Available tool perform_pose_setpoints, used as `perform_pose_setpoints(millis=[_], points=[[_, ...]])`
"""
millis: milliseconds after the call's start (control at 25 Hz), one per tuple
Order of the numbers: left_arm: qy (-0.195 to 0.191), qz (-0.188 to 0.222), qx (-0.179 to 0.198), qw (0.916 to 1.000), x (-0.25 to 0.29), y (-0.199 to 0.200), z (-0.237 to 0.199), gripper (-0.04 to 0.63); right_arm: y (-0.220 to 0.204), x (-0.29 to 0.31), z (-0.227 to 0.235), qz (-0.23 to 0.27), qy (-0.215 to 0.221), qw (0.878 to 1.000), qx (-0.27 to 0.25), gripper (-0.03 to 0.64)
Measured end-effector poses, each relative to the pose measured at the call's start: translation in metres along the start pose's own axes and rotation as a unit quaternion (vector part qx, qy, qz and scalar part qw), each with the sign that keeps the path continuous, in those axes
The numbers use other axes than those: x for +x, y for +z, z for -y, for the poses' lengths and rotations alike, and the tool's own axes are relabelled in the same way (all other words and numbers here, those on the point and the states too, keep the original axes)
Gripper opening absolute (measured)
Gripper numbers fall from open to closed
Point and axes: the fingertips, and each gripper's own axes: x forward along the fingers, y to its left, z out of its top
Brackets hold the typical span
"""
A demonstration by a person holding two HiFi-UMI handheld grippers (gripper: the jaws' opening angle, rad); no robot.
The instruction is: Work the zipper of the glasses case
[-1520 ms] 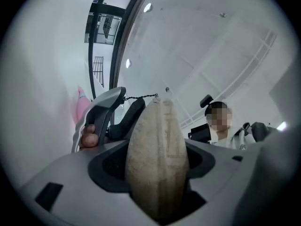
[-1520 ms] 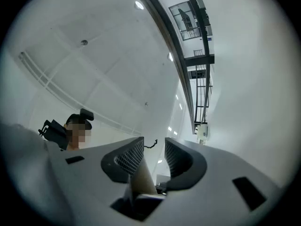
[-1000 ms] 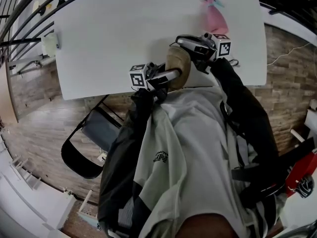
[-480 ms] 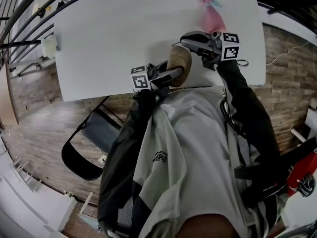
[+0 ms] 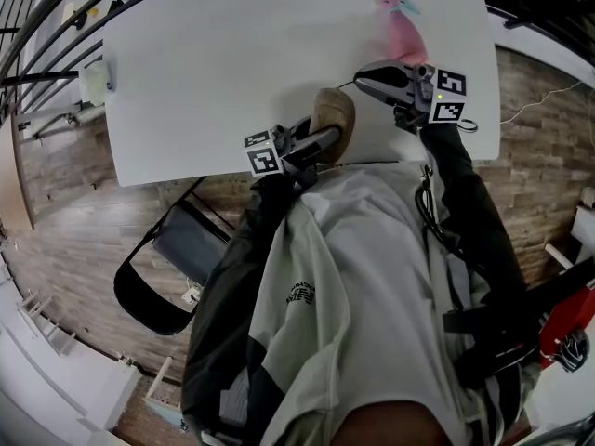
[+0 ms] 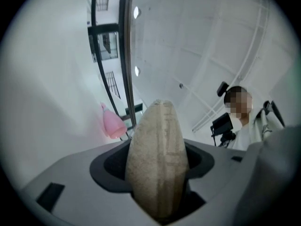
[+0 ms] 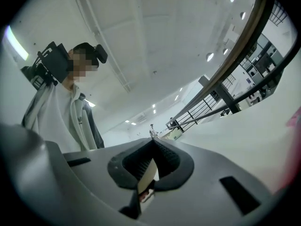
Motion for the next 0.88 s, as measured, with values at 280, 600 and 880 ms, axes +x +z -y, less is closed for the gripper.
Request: perform_pose_setpoints(millis=[280, 600, 880], points=[[0.012, 0.081, 0.009, 0.9966, -0.007, 0.03, 0.0, 0.291, -0.017, 0.002, -0.021, -0.03, -0.03, 0.998, -0.042, -0.003], [0.02, 0.094, 0.016, 0.9953, -0.01, 0.041, -0.002, 0.291, -0.026, 0.004, -0.028, -0.025, -0.082, 0.993, -0.087, -0.003], [0.055, 0.081, 0.041, 0.9943, -0.016, 0.036, -0.011, 0.291, -0.037, 0.002, -0.029, -0.068, -0.097, 0.989, -0.089, -0.003]])
